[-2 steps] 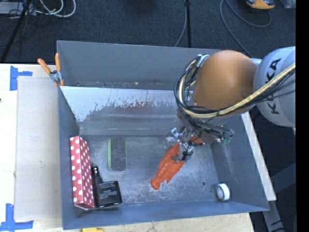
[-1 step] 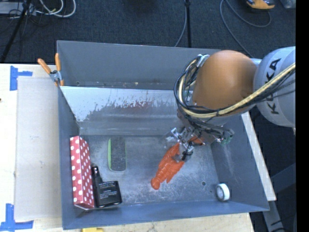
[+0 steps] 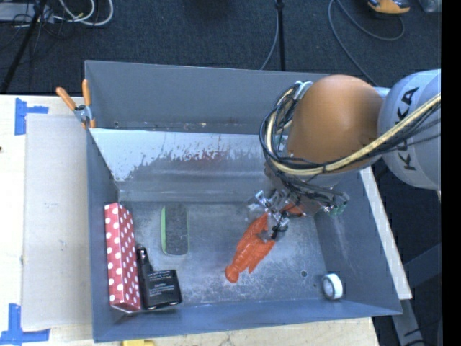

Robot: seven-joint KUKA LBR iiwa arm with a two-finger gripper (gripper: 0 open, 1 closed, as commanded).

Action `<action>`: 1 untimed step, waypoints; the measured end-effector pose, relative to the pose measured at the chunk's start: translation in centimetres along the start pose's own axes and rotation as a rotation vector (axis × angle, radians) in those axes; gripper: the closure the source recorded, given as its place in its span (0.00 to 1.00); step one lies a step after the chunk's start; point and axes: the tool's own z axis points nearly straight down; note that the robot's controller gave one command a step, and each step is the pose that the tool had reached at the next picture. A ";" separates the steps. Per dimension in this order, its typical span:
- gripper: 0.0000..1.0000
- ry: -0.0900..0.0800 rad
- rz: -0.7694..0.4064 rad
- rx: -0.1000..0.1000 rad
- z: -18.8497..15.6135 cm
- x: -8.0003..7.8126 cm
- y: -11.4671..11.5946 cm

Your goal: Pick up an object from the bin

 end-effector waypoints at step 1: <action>1.00 0.000 0.001 0.000 0.0 0.0 0.0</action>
Offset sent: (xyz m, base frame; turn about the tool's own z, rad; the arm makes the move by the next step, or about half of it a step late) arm 0.0000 0.0000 0.0000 0.0000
